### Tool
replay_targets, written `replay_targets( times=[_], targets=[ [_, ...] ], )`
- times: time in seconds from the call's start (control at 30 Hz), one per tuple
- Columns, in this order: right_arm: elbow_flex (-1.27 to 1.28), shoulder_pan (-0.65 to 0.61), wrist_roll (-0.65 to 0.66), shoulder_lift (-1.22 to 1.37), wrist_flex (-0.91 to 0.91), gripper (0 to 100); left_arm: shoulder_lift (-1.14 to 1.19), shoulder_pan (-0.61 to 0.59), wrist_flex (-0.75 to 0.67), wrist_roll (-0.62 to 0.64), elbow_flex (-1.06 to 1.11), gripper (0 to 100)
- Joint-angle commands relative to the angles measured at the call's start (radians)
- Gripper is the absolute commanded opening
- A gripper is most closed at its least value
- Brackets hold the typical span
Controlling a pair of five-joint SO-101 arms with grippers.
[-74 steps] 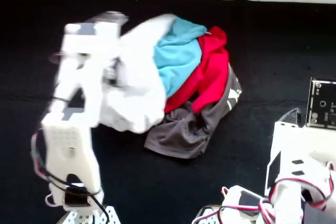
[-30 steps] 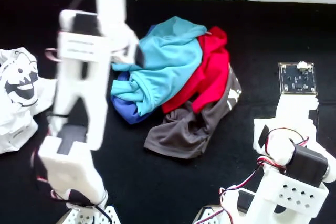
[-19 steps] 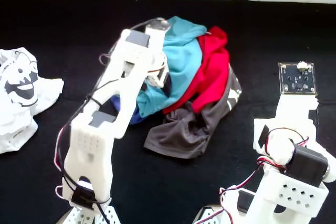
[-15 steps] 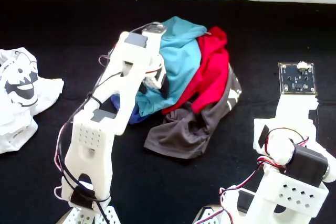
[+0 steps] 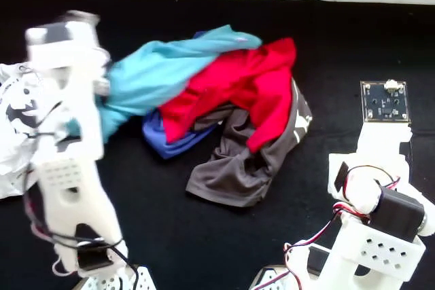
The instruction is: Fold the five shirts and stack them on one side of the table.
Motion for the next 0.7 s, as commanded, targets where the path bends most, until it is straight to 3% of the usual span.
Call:
replay_targets(
  times=[0.0,0.23,0.47,0.53,0.67],
  targets=[
    [-0.002,-0.01,-0.002,-0.005,-0.015,15.2,-0.16,-0.166,0.02,0.005,-0.13,1],
    [-0.002,-0.01,0.0,-0.005,-0.012,15.2,-0.384,-0.424,0.018,-0.163,-0.285,1],
    [-0.002,-0.01,0.0,-0.005,-0.018,15.2,-0.415,-0.479,0.018,-0.305,-0.303,1],
    [-0.002,-0.01,0.0,-0.005,-0.018,15.2,-0.415,-0.479,0.018,-0.311,-0.288,6],
    [-0.002,-0.01,0.0,-0.005,-0.013,15.2,-0.415,-0.479,0.0,-0.31,-0.277,24]
  ],
)
